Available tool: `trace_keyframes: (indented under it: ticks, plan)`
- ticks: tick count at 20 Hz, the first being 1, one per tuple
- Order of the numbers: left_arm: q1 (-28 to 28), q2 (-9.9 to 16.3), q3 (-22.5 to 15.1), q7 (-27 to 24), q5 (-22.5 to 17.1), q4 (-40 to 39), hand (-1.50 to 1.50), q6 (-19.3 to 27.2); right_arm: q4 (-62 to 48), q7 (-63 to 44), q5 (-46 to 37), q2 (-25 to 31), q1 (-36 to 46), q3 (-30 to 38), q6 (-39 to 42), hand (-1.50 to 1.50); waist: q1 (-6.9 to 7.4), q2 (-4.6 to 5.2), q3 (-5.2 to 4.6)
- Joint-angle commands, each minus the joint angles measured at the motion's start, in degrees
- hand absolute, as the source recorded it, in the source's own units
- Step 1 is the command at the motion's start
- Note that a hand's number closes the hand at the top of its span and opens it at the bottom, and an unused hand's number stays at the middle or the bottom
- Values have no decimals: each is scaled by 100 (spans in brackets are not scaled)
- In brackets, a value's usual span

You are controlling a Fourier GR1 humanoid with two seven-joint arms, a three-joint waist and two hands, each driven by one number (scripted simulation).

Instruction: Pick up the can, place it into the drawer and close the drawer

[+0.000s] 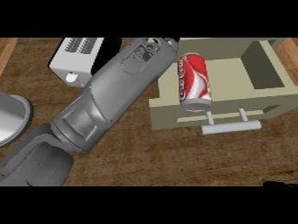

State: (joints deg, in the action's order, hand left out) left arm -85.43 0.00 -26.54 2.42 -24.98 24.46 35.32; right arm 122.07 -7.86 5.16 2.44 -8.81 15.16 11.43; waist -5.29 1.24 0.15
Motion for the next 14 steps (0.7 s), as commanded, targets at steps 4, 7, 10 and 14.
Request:
trace_keyframes:
  ticks: [4,7,10,14]
  plan:
    - [67,0,-511,-138,-160,-262,150,165,-6,-30,68,73,33,49,50,-150,-125,21,2]
    - [136,0,-574,-326,-250,-246,150,99,-183,0,-67,49,313,32,-107,-150,-21,12,-1]
    - [296,0,-919,-165,-309,-211,-150,370,-61,-142,34,72,304,-52,-23,-150,-190,31,3]
    - [341,0,-763,-482,-409,-499,-150,571,-55,115,-145,44,107,-152,70,-150,-232,67,3]
